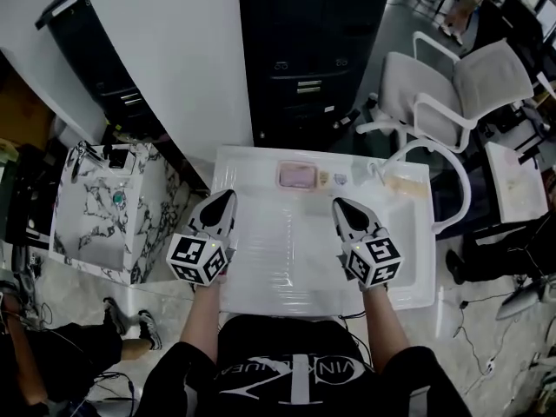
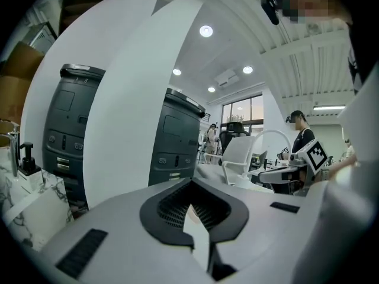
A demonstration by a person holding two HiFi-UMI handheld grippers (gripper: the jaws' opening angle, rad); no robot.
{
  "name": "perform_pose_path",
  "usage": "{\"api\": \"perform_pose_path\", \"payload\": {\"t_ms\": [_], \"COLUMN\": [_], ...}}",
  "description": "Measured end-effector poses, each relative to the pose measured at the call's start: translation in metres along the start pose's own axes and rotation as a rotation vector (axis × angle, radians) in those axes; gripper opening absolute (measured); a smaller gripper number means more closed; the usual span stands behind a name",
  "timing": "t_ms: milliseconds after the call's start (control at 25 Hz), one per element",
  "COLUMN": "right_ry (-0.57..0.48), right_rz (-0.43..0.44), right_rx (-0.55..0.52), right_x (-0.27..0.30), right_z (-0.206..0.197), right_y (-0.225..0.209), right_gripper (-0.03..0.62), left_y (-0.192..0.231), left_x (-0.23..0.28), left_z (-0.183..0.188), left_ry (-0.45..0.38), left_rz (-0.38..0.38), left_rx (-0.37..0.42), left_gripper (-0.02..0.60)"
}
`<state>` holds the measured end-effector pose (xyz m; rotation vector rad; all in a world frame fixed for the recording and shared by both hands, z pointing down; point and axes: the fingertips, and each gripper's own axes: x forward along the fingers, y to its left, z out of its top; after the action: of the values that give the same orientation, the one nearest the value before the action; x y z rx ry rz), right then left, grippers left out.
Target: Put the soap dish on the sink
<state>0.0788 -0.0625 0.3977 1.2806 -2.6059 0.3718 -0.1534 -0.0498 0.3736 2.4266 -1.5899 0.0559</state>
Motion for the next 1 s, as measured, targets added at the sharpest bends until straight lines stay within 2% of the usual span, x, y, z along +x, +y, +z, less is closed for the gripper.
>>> {"api": "perform_pose_path", "payload": {"t_ms": [640, 1000], "right_ry": [-0.060, -0.066], "right_rz": [-0.017, -0.023], "right_rx": [-0.013, 0.001], "right_x": [-0.020, -0.025], "right_z": [0.015, 0.011], "right_y": [0.014, 0.018], "right_gripper": [0.026, 0.027], "left_y": [-0.007, -0.009], "left_x": [-0.026, -0.029], "left_z": [0.026, 0.026], "left_ry": [-0.099, -0.106], "left_rz": [0.010, 0.012], "left_rx": [0.017, 0.032], "left_gripper": [0.014, 0.014]}}
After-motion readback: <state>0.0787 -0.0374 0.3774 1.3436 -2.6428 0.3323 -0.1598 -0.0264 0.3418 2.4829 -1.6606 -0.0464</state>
